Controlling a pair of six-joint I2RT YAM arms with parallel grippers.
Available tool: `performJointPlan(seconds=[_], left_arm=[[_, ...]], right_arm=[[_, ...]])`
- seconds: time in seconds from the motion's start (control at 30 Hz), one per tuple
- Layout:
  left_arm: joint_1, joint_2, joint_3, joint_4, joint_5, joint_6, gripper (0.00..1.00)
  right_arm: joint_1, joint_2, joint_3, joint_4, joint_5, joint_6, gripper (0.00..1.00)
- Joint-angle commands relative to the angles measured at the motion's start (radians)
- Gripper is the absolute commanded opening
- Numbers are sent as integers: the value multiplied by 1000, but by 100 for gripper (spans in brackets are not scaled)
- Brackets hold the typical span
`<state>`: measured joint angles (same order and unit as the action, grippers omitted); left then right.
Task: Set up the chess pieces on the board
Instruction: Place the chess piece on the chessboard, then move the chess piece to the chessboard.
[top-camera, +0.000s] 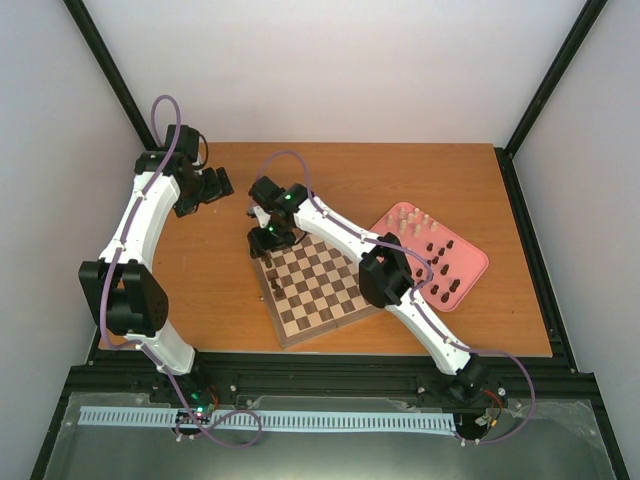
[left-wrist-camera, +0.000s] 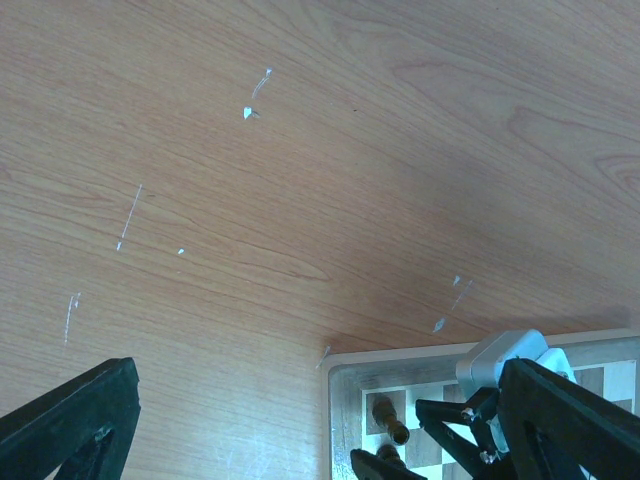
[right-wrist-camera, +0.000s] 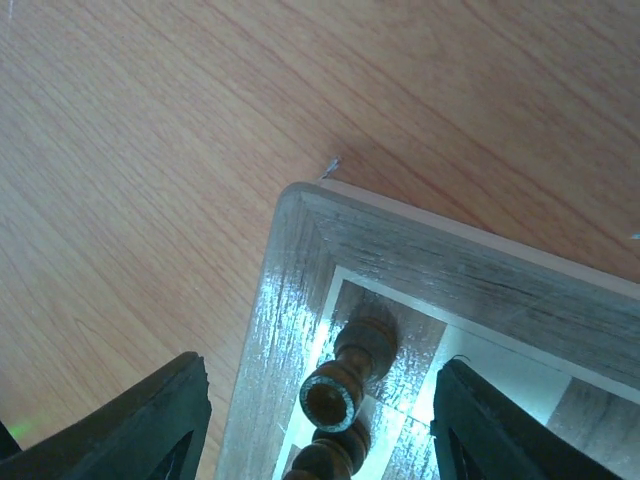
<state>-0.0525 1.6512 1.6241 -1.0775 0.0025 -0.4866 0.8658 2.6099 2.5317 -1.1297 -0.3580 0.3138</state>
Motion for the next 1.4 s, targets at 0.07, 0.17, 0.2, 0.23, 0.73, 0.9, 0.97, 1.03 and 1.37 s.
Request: performJointPlan(seconds=[0.07,0.17,0.2,0.23,0.73,0.9,0.97,1.03,1.37], left_arm=[[-4,-3,26,-1,-12,5,100],[-4,-2,30,-4,-15,6,100],[-4,-2,31,-4,-15,6,100],[-3,-2,31,-5,-17,6,100],[-4,20,82,-29,-46,14,100],[-4,28,93,-30,-69,19,100],[-3,33,100,-33,-76,21,100],[-4,40,110,-37,-80,23,100],[-4,46,82,-28,-83,20,100]], right_arm=[[-2,-18,18,9,44,-2,62],[-2,-37,14,14,57,-5,61],[-2,-42,15,11,63,-5,60],[-2,-50,15,7,73,-4,60],[-97,-328,-65,-149,340,-74,81],[-150,-456,-201,-193,429,-95,100],[-165,-496,-244,-201,454,-102,100],[-175,-521,-269,-208,456,-112,100],[-22,-509,-338,-225,413,-165,83]])
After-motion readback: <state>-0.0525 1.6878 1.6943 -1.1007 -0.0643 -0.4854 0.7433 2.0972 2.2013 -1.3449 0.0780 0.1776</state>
